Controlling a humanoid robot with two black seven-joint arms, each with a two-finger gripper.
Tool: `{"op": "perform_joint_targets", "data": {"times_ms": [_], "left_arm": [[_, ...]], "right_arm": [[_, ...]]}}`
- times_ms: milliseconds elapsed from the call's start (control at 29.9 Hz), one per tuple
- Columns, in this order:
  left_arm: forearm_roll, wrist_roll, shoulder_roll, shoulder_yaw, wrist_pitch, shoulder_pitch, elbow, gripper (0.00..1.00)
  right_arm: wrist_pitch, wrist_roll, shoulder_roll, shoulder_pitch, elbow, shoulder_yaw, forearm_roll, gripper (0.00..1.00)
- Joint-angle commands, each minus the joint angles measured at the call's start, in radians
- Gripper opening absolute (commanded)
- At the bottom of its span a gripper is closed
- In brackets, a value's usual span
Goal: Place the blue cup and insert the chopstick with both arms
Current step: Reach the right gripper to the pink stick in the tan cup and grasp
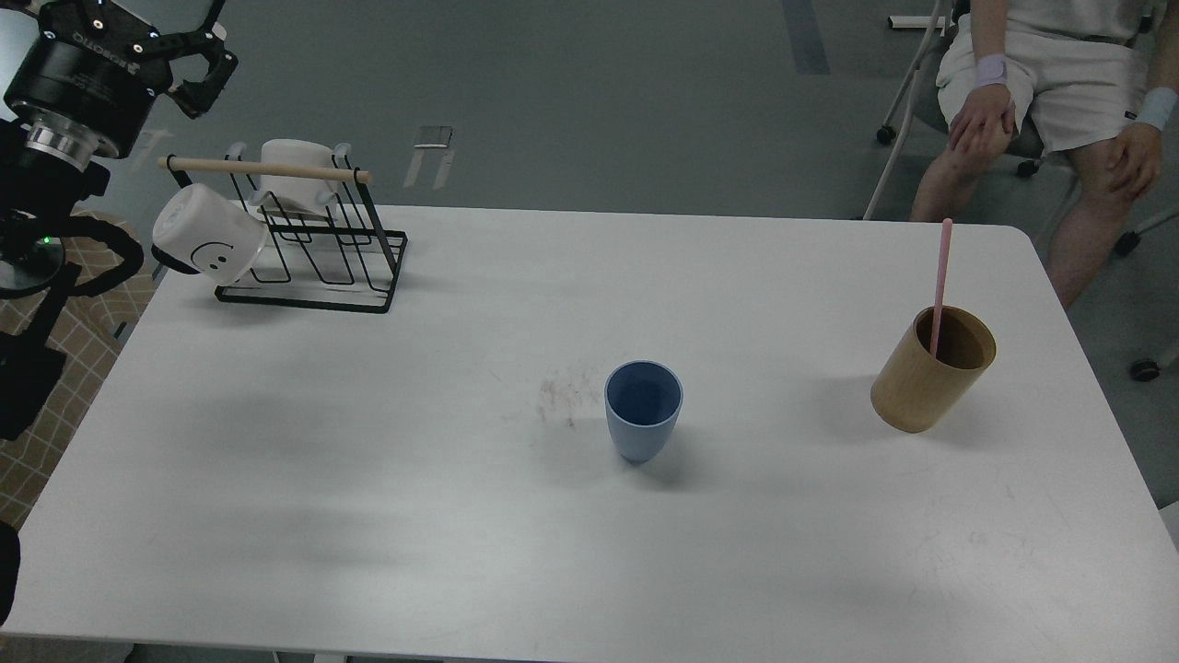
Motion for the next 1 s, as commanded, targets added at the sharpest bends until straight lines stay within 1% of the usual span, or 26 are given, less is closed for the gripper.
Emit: {"op": "perform_joint_targets", "data": {"times_ms": [0,33,100,167,234,368,468,569,636,703,803,970], "left_arm": [[-0.006,0.006,-0.052,-0.031,0.006,0.016,-0.004,0.98],[-0.006,0.011,-0.052,-0.031,0.004,0.016,-0.004,0.98],[-0.006,0.015,-0.051,-0.031,0.003,0.016,-0.004,0.98],[-0.006,0.015,-0.049,-0.032,0.001,0.016,-0.004,0.98],[-0.004,0.017,-0.049,-0.032,0.001,0.016,-0.005,0.98],[-0.004,0.017,-0.051,-0.031,0.004,0.016,-0.005,0.98],[-0.001,0.018,-0.058,-0.029,0.006,0.016,-0.007,0.98],[0.0,0.018,-0.06,-0.028,0.006,0.016,-0.007,0.98],[0.0,0.018,-0.06,-0.026,0.006,0.016,-0.007,0.98],[0.002,0.018,-0.06,-0.025,0.007,0.016,-0.007,0.98],[0.003,0.018,-0.06,-0.025,0.007,0.016,-0.007,0.98],[0.008,0.018,-0.057,-0.018,0.006,0.017,-0.007,0.98]], "right_arm": [[0.001,0.125,-0.055,-0.064,0.087,-0.066,-0.286,1.0],[0.001,0.139,-0.078,-0.064,0.11,-0.106,-0.366,1.0],[0.001,0.139,-0.114,-0.062,0.132,-0.17,-0.417,1.0],[0.001,0.139,-0.142,-0.065,0.141,-0.212,-0.417,1.0],[0.001,0.137,-0.2,-0.064,0.158,-0.293,-0.425,1.0],[0.001,0.131,-0.216,-0.044,0.152,-0.398,-0.434,1.0],[-0.002,0.113,-0.19,-0.012,0.148,-0.494,-0.513,1.0],[-0.003,0.099,-0.133,-0.009,0.138,-0.516,-0.584,0.99],[-0.003,0.077,-0.077,-0.009,0.123,-0.514,-0.633,0.99],[-0.003,0.035,-0.029,-0.007,0.111,-0.517,-0.67,0.99],[-0.003,0.007,-0.02,-0.009,0.111,-0.534,-0.687,0.99],[-0.005,0.002,0.008,-0.007,0.097,-0.57,-0.706,0.97]]}}
